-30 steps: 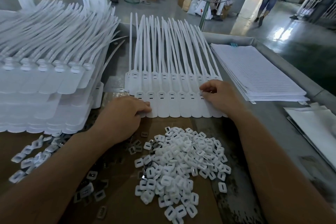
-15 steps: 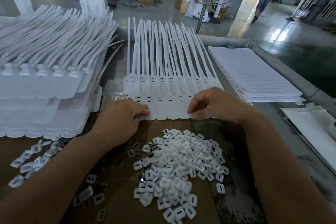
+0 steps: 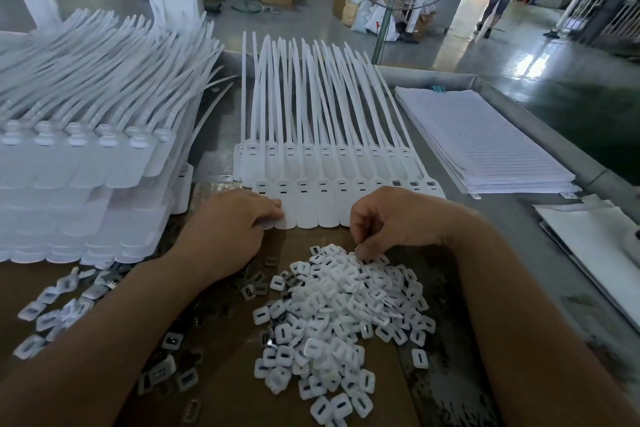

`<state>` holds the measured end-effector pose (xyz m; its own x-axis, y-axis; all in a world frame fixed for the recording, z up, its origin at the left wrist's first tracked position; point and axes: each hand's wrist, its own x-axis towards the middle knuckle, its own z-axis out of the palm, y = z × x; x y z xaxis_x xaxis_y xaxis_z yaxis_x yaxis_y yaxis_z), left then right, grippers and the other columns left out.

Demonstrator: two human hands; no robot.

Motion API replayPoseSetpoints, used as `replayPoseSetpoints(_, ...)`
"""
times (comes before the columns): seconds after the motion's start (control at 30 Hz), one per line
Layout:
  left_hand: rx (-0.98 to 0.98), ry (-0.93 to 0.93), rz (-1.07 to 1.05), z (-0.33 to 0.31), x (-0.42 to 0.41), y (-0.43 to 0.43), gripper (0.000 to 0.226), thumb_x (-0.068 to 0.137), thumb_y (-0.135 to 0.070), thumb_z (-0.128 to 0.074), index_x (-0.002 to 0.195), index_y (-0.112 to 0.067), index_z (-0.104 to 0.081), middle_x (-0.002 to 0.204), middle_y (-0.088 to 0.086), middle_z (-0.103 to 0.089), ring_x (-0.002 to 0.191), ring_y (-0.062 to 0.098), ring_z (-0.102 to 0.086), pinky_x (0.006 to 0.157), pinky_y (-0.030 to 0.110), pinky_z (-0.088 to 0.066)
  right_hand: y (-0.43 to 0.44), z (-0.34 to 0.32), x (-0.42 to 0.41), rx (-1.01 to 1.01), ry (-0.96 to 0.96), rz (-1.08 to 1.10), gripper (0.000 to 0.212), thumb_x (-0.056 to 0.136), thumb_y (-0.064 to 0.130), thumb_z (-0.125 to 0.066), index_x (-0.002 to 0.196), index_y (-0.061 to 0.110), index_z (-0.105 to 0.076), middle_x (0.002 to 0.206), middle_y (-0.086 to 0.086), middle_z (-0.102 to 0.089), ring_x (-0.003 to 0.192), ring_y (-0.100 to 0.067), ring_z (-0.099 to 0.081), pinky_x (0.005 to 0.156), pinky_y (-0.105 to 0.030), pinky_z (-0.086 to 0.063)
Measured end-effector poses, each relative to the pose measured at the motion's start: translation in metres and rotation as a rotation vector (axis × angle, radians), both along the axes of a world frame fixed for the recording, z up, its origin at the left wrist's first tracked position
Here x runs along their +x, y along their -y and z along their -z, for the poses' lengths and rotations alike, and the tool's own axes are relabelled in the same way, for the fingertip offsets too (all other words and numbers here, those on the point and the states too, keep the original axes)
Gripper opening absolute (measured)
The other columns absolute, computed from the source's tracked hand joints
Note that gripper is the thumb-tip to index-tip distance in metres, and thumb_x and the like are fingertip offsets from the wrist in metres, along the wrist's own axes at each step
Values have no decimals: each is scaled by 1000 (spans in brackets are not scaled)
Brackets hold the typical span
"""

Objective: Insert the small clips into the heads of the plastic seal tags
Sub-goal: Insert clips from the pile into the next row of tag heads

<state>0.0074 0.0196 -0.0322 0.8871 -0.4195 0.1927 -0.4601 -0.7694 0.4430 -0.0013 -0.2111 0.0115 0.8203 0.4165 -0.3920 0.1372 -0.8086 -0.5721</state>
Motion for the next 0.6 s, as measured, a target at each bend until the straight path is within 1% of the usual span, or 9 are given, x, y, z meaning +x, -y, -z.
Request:
replayPoseSetpoints(0.1, -2, -1, -3, 0, 0, 0, 33, 90, -7, -48, 118, -19, -61, 127, -10, -56, 121, 8, -44, 100, 18, -25, 4, -1, -1, 74, -8, 34, 13, 75, 15, -74, 77, 20, -62, 67, 13, -67, 65, 1, -62, 65, -12, -48)
replayPoseSetpoints(0.17, -3, -5, -4, 0, -1, 1, 34, 90, -7, -48, 118, -19, -61, 127, -10, -56, 122, 8, -44, 100, 18, -24, 7, -3, -3, 159, 6, 79, 12, 77, 11, -71, 79, 17, -62, 67, 8, -68, 63, -2, -64, 61, -10, -48)
replayPoseSetpoints(0.2, -2, -4, -4, 0, -1, 1, 34, 90, -7, -48, 119, -19, -61, 127, -11, -56, 122, 8, -44, 100, 17, -24, 8, -4, -2, 207, 48, 115, 11, 78, 10, -70, 79, 17, -62, 66, 7, -68, 61, -2, -63, 60, -10, -47)
replayPoseSetpoints(0.27, -4, 3, -6, 0, -2, 1, 35, 89, -6, -47, 118, -20, -61, 126, -10, -56, 121, 8, -44, 100, 17, -24, 11, -2, 1, 299, 192, 225, 14, 79, 5, -68, 78, 18, -64, 64, 6, -66, 58, 0, -60, 57, -10, -47)
replayPoseSetpoints(0.33, -7, 8, -6, 0, -3, 1, 35, 89, -5, -47, 118, -19, -61, 126, -10, -56, 121, 8, -45, 100, 18, -25, 15, 3, 7, 346, 337, 364, 15, 82, -1, -63, 84, 13, -65, 69, 5, -64, 59, 0, -58, 57, -10, -46)
replayPoseSetpoints(0.4, -5, 14, -3, 0, -3, 1, 35, 89, -5, -47, 118, -19, -61, 126, -10, -57, 120, 8, -45, 100, 18, -25, 20, 8, 12, 365, 431, 508, 15, 84, -4, -59, 92, 9, -64, 73, 5, -62, 62, -2, -57, 57, -7, -44)
replayPoseSetpoints(0.47, -6, 18, -2, 0, -3, 2, 35, 88, -5, -48, 118, -19, -61, 126, -9, -57, 120, 8, -46, 99, 18, -25, 28, 13, 16, 376, 492, 649, 15, 87, -1, -57, 91, 13, -62, 74, 8, -60, 64, -1, -56, 55, -5, -43)
replayPoseSetpoints(0.57, -7, 22, -3, 0, -3, 2, 35, 88, -5, -48, 117, -19, -62, 125, -9, -57, 119, 9, -47, 101, 19, -27, 38, 19, 21, 292, 562, 757, 15, 87, 5, -58, 86, 20, -61, 76, 13, -59, 69, 2, -54, 63, -13, -40)
replayPoseSetpoints(0.6, -8, 22, -4, 0, -3, 2, 35, 88, -5, -48, 117, -19, -62, 125, -9, -57, 119, 9, -47, 101, 20, -27, 40, 21, 22, 268, 570, 769, 15, 87, 6, -58, 84, 21, -61, 75, 15, -58, 70, 3, -52, 63, -13, -38)
